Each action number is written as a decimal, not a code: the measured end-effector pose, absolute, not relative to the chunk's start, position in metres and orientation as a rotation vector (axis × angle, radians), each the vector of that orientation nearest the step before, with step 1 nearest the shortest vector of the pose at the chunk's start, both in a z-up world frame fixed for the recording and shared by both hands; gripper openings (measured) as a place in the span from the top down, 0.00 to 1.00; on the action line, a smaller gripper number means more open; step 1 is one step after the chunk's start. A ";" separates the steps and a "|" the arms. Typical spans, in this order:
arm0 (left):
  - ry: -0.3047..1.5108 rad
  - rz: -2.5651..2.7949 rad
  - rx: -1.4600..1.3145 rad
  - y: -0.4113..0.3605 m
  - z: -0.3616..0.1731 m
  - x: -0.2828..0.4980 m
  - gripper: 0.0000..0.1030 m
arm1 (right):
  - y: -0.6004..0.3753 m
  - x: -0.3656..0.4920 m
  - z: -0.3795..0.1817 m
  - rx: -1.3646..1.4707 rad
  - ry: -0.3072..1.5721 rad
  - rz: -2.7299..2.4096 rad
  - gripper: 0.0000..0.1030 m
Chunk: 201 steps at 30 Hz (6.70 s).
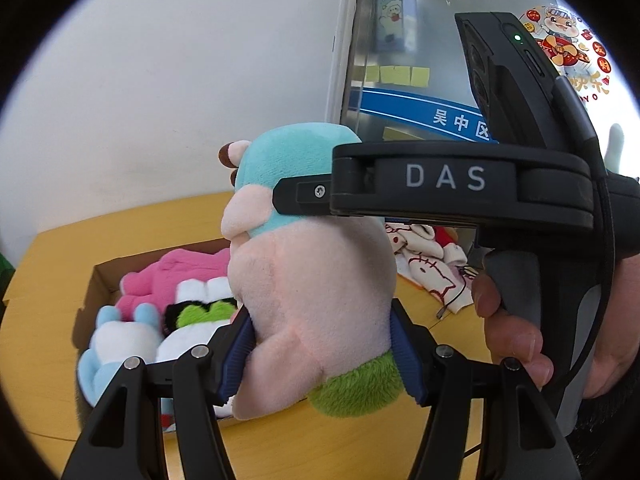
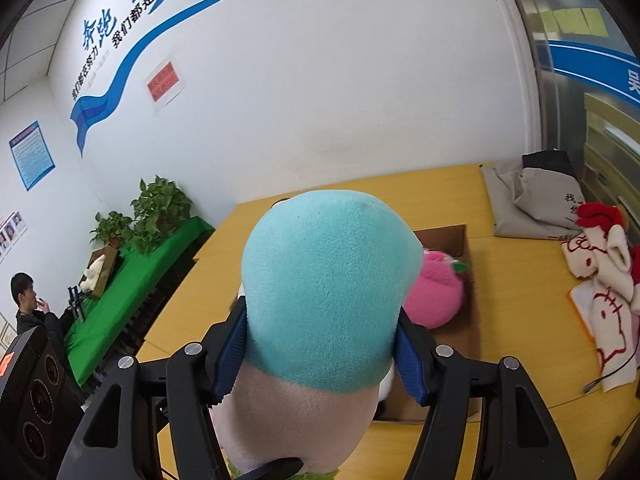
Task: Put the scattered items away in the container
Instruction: 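Lift the teal-and-pink plush with both tools and carry it over the box, then lower the teal-and-pink plush beside the panda and open both tools, then withdraw both tools and move them to the clear phone case, then grasp the phone case rim with the left tool while the right tool grasps its lens-hole end, then lift the phone case with both tools and carry it over the box, then lower the phone case onto the plush toys and open both tools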
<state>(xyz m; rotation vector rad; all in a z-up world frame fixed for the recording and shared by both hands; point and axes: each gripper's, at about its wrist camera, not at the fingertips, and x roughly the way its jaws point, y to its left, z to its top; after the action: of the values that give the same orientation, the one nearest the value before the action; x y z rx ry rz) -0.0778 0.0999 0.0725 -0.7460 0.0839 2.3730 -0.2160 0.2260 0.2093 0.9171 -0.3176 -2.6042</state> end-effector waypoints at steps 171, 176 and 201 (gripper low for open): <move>0.235 2.522 -0.956 0.066 0.129 -0.243 0.93 | 0.159 -0.226 0.188 0.894 0.066 -2.657 0.91; 0.231 2.467 -1.110 0.077 0.069 -0.294 0.93 | 0.164 -0.278 0.137 1.061 0.014 -2.604 0.91; 0.215 2.501 -1.049 0.043 0.031 -0.310 0.48 | 0.177 -0.294 0.074 1.145 -0.102 -2.646 0.00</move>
<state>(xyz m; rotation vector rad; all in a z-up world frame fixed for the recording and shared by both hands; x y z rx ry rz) -0.3104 0.0435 0.0307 -1.0492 0.2154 2.5010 -0.2937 0.1774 0.0744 1.1451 -0.1021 -2.6461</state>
